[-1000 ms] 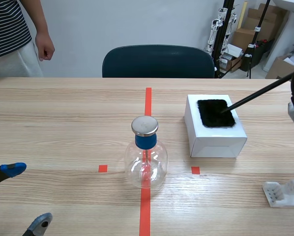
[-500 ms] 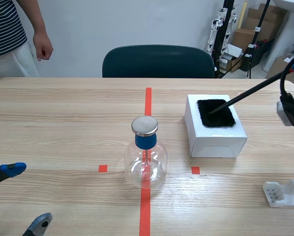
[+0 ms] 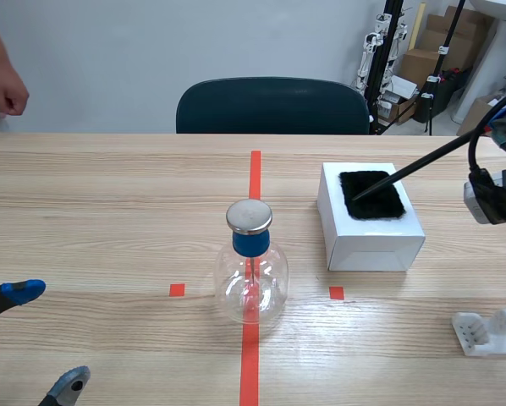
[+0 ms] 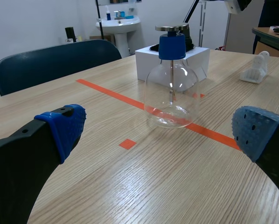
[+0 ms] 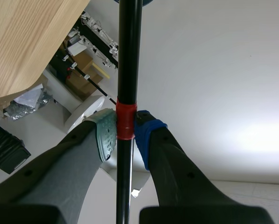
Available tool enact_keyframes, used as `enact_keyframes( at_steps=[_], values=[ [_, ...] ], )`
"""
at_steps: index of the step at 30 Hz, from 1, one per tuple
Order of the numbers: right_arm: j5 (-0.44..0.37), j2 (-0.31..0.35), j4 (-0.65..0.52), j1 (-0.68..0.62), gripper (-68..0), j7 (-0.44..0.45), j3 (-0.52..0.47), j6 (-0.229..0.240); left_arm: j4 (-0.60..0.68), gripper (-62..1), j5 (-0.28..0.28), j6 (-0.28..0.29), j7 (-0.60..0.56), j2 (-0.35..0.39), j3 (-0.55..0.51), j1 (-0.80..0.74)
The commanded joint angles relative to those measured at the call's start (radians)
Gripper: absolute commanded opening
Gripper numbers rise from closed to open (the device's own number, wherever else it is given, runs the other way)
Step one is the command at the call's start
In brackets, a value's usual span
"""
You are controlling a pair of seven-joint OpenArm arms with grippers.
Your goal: Do the electroscope experiment. rub the rod on the fur
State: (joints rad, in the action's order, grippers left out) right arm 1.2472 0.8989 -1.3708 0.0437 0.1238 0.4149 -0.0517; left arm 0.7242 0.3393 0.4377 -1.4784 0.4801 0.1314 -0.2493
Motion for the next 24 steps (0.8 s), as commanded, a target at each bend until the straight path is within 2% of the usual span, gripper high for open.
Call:
enact_keyframes(
  at_steps=[1, 9, 13, 19, 24],
  values=[
    [0.006, 0.027, -0.015, 0.018, -67.7, -0.027, -0.009, -0.007, 0.014, 1.4, -0.011, -0.002, -0.021, 0.008, -0.008, 0.000],
    [0.005, 0.090, 0.014, 0.018, -67.7, -0.033, -0.009, 0.027, 0.014, 1.4, -0.011, -0.002, -0.021, 0.008, -0.008, 0.000],
    [0.005, 0.076, 0.015, 0.018, -67.7, -0.005, -0.009, 0.018, 0.014, 1.4, -0.011, -0.002, -0.021, 0.008, -0.008, 0.000],
    [0.005, 0.012, -0.009, 0.018, -67.7, -0.002, -0.009, 0.007, 0.014, 1.4, -0.011, -0.002, -0.021, 0.008, -0.008, 0.000],
    [0.005, 0.021, -0.009, 0.018, -67.7, -0.022, -0.009, 0.010, 0.014, 1.4, -0.011, -0.002, -0.021, 0.008, -0.008, 0.000]
  ],
)
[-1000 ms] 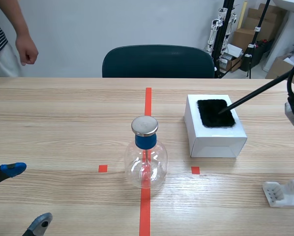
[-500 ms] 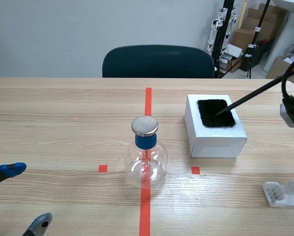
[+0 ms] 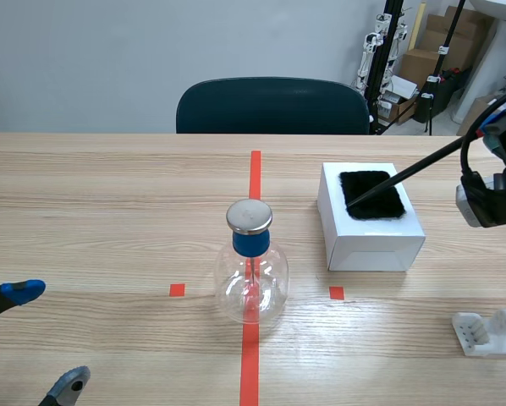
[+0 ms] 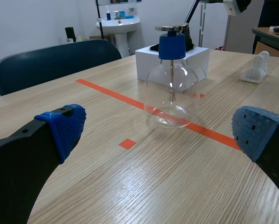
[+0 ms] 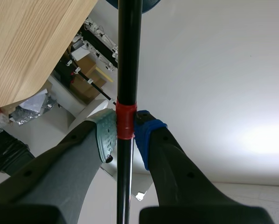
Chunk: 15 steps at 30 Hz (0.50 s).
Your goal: Do the electroscope experiment. rub the rod on the fur
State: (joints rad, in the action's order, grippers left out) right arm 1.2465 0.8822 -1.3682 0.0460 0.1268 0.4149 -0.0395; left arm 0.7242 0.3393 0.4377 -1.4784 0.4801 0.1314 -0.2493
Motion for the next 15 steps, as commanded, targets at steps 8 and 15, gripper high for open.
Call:
enact_keyframes(
  at_steps=[8, 15],
  values=[
    [-0.001, 0.112, 0.019, 0.015, -67.7, -0.026, -0.009, 0.025, 0.014, 1.4, -0.011, -0.002, -0.021, 0.008, -0.008, 0.000],
    [-0.073, 0.113, 0.019, 0.015, -67.7, -0.021, -0.009, -0.051, 0.014, 1.4, -0.011, -0.002, -0.021, 0.008, -0.008, 0.000]
  ],
)
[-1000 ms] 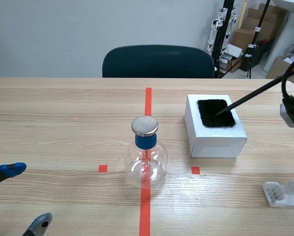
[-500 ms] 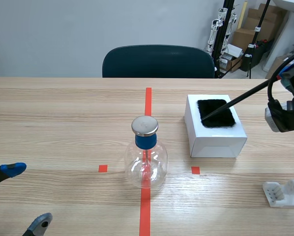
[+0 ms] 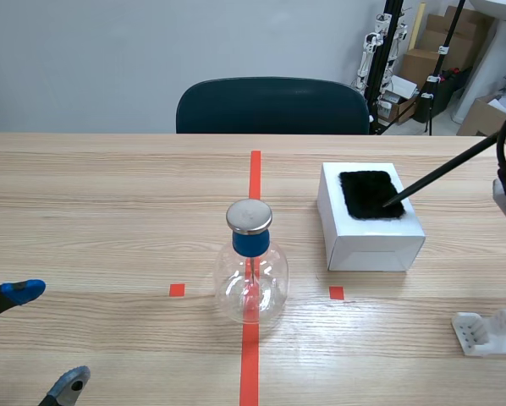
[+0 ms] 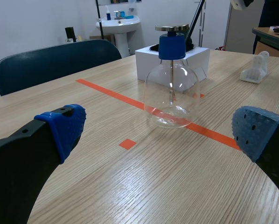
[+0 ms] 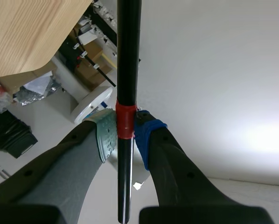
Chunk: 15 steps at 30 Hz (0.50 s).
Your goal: Do the electroscope experiment. rub the rod on the fur
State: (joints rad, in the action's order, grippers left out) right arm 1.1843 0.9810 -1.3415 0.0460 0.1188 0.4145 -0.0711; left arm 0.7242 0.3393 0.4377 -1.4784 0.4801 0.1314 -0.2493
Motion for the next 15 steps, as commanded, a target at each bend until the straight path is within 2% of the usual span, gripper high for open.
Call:
enact_keyframes(
  at_steps=[1, 4, 9, 15],
  values=[
    [-0.033, 0.014, -0.008, 0.015, -67.7, -0.017, -0.008, -0.042, 0.014, 1.4, -0.011, -0.002, -0.021, 0.008, -0.008, 0.000],
    [-0.137, 0.023, -0.018, 0.011, -67.7, -0.024, -0.008, -0.095, 0.014, 1.4, -0.011, -0.002, -0.021, 0.008, -0.008, 0.000],
    [-0.327, 0.076, -0.081, -0.053, -67.7, -0.047, -0.029, -0.187, 0.014, 1.4, -0.010, -0.002, -0.021, 0.008, -0.008, 0.000],
    [-0.502, 0.102, -0.190, -0.174, -67.7, -0.070, -0.109, -0.335, 0.014, 1.4, -0.010, -0.002, -0.021, 0.008, -0.008, 0.000]
  ],
)
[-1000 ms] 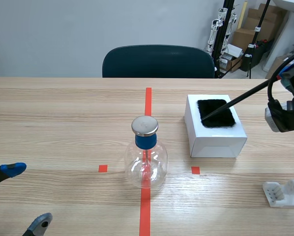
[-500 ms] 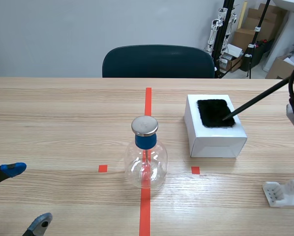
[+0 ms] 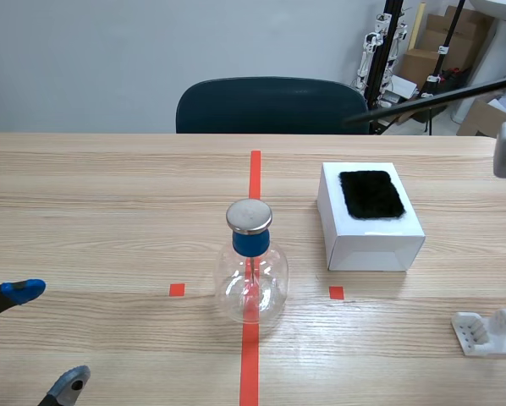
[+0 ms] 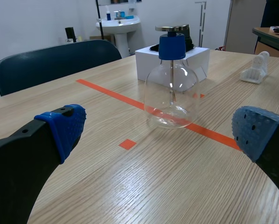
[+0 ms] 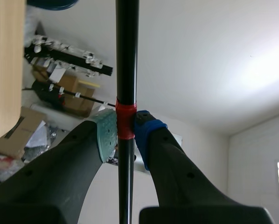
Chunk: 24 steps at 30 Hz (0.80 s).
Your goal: Do the electroscope experiment. rub the rod on the fur
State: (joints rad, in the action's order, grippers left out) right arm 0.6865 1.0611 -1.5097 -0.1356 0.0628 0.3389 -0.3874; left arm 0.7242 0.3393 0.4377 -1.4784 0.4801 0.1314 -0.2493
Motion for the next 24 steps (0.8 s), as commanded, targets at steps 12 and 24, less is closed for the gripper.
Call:
enact_keyframes(
  at_steps=[12, 24],
  values=[
    [-0.053, -0.108, -0.261, -0.362, -67.7, -0.010, -0.307, -0.248, 0.014, 1.4, -0.010, -0.002, -0.021, 0.008, -0.008, 0.000],
    [0.089, -0.462, -0.500, -0.671, -67.7, 0.082, -0.454, -0.286, 0.014, 1.4, -0.011, -0.002, -0.021, 0.008, -0.008, 0.000]
  ],
)
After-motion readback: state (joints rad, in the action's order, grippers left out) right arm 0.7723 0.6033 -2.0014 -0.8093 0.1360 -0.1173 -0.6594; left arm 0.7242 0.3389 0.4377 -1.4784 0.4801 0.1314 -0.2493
